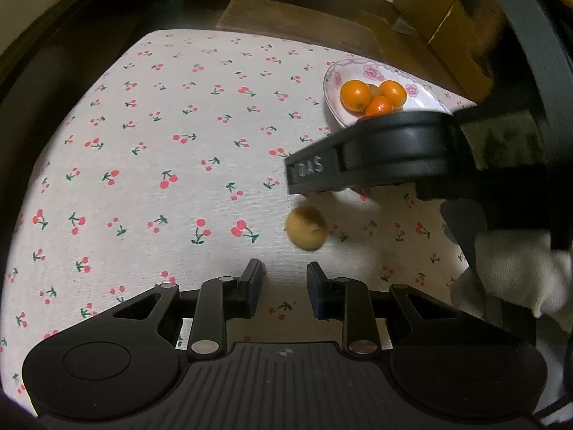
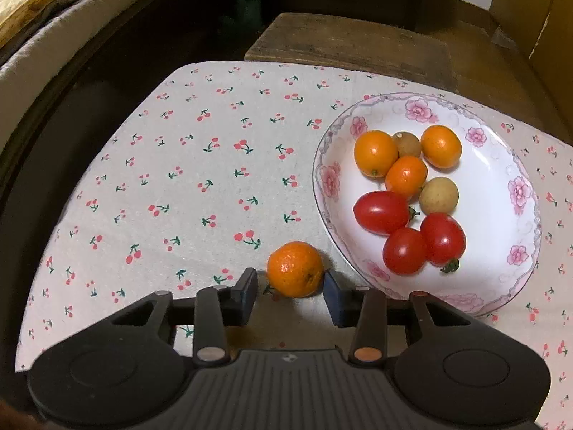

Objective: Organize fruits
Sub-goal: 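Close the right tool on the tangerine while the left tool hovers over the tan fruit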

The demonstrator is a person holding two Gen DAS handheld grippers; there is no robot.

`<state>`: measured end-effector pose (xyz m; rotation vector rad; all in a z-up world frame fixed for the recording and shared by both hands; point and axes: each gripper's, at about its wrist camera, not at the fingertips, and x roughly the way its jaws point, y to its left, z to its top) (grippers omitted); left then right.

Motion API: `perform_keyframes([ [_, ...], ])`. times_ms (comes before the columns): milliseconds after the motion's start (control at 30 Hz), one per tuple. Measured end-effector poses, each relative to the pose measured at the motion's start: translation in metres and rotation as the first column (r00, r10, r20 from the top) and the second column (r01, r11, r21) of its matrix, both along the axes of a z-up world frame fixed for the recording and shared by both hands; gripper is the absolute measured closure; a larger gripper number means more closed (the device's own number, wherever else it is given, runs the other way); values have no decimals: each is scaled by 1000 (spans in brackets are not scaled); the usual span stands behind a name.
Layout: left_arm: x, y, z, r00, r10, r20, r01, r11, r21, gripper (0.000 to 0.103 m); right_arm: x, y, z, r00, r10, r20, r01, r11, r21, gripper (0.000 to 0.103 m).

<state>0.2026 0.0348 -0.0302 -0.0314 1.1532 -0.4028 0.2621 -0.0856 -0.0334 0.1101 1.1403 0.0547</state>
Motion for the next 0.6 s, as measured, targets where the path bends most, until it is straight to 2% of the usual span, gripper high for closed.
perform_keyframes([
  [300, 0, 1, 1, 1000, -6, 3, 6, 1000, 4, 67, -16, -3, 17, 997, 66, 40, -67, 998, 18, 71],
  [400, 0, 2, 1, 1000, -4, -1, 4, 1000, 3, 67, -28, -8, 19, 996, 84, 29, -85, 996, 12, 71],
  [533, 0, 4, 0, 1000, 1, -2, -1, 1000, 3, 67, -25, -18, 27, 998, 5, 57, -14, 988, 153, 71],
  [600, 0, 4, 0, 1000, 1, -2, -1, 1000, -1, 67, -13, -11, 31, 998, -1, 61, -8, 989, 146, 70],
])
